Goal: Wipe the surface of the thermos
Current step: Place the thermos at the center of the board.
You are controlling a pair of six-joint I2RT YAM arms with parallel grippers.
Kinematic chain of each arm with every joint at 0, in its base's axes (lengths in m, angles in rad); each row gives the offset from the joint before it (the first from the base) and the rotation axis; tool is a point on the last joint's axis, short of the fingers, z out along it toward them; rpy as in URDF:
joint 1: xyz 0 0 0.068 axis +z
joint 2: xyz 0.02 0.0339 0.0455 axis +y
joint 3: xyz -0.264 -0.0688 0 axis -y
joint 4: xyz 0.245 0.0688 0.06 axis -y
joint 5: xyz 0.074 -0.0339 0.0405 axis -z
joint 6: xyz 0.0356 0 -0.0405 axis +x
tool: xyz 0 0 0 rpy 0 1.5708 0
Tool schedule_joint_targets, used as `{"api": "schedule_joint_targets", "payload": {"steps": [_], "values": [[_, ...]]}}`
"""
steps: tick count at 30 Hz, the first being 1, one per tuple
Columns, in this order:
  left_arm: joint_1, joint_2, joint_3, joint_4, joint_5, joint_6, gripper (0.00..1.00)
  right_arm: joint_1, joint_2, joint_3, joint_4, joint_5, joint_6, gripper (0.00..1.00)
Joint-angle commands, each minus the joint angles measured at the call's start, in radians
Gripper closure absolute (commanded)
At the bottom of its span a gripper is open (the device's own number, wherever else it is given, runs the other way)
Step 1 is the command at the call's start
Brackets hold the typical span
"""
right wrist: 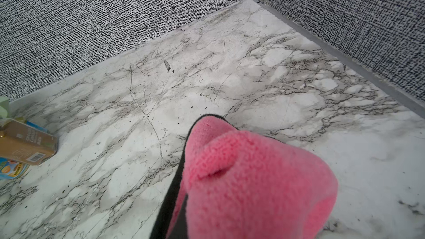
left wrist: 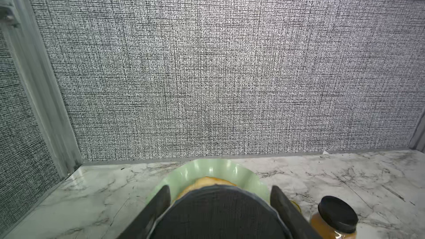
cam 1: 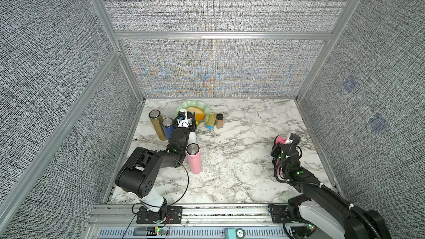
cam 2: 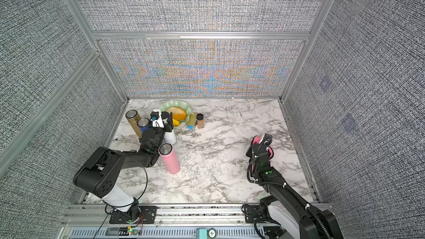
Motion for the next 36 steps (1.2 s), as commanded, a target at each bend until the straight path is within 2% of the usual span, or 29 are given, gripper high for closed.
{"api": "schedule_joint_targets", "payload": {"steps": [1,2,5,11,21,26,29,31,33,36], "values": [[0.002,0.016,-0.035,0.1,-0.004,-0.009,0.04,-0.001,-0.001,0.006,0.005,0.002,0.011,1.0],[0.002,0.021,-0.044,0.122,-0.033,-0.023,0.01,-0.002,0.0,0.005,0.005,0.003,0.011,1.0],[0.002,0.028,-0.048,0.135,-0.078,-0.027,0.02,-0.003,0.002,0.008,0.004,0.003,0.012,1.0],[0.002,-0.008,-0.057,0.112,-0.054,-0.016,0.01,-0.004,-0.007,0.001,0.002,0.002,0.014,1.0],[0.001,-0.167,0.073,-0.188,0.05,-0.028,0.01,-0.006,-0.008,0.001,0.003,-0.004,0.014,1.0],[0.0,-0.283,0.093,-0.316,0.018,-0.078,0.01,-0.008,-0.007,0.002,0.004,-0.009,0.014,1.0],[0.001,-0.399,0.146,-0.555,-0.137,-0.2,0.01,-0.009,-0.007,0.001,0.004,-0.013,0.012,1.0],[0.001,-0.468,0.205,-0.779,-0.324,-0.342,0.01,-0.01,-0.007,-0.001,0.006,-0.016,0.011,1.0],[0.002,-0.512,0.303,-1.12,-0.536,-0.577,0.01,-0.01,-0.007,0.0,0.006,-0.02,0.011,1.0],[0.001,-0.534,0.449,-1.626,-0.651,-0.937,0.01,-0.01,-0.008,-0.002,0.009,-0.023,0.009,1.0]]}}
